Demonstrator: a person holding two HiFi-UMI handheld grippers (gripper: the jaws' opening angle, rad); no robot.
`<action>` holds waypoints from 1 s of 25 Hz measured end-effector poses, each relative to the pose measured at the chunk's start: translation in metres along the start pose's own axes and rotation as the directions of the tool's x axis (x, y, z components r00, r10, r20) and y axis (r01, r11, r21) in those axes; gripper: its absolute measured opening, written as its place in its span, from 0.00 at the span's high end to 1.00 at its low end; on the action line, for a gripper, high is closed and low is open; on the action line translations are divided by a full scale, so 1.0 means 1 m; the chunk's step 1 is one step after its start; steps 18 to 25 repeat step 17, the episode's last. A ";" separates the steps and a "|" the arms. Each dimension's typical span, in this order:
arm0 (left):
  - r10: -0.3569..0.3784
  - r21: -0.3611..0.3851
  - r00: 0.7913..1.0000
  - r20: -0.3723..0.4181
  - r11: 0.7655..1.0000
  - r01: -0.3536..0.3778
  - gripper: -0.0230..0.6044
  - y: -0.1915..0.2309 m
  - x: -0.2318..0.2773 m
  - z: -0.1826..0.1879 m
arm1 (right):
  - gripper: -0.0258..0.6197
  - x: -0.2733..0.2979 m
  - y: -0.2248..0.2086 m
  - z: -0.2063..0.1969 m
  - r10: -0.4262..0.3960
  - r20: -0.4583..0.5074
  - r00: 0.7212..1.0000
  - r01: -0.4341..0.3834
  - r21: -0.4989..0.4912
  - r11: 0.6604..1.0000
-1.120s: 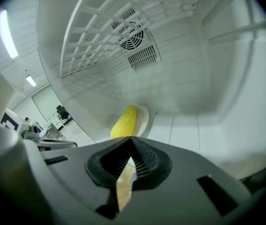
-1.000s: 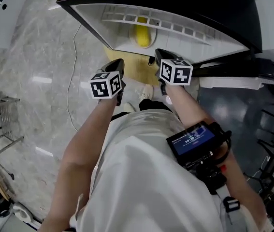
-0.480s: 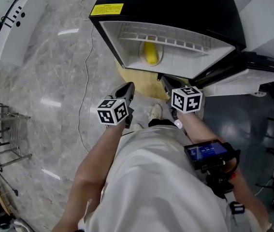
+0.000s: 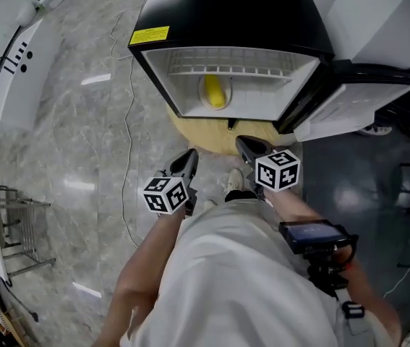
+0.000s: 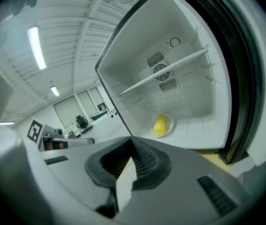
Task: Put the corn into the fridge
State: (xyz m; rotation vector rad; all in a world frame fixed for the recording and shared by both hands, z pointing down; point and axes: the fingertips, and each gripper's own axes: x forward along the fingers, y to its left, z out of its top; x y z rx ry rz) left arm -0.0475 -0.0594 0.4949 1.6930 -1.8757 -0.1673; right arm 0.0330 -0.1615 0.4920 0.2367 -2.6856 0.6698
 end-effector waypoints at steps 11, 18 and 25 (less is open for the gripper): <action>-0.062 -0.007 0.998 0.000 0.998 0.062 0.95 -0.017 -0.017 -0.014 | 0.95 -0.021 0.027 -0.013 -0.001 0.038 0.999 0.003 -0.036 0.999; -0.086 0.029 0.996 -0.007 0.996 0.086 0.95 -0.019 -0.020 -0.015 | 0.95 -0.024 0.037 -0.017 -0.005 0.048 0.999 0.007 -0.031 1.000; -0.086 0.029 0.996 -0.007 0.996 0.086 0.95 -0.019 -0.020 -0.015 | 0.95 -0.024 0.037 -0.017 -0.005 0.048 0.999 0.007 -0.031 1.000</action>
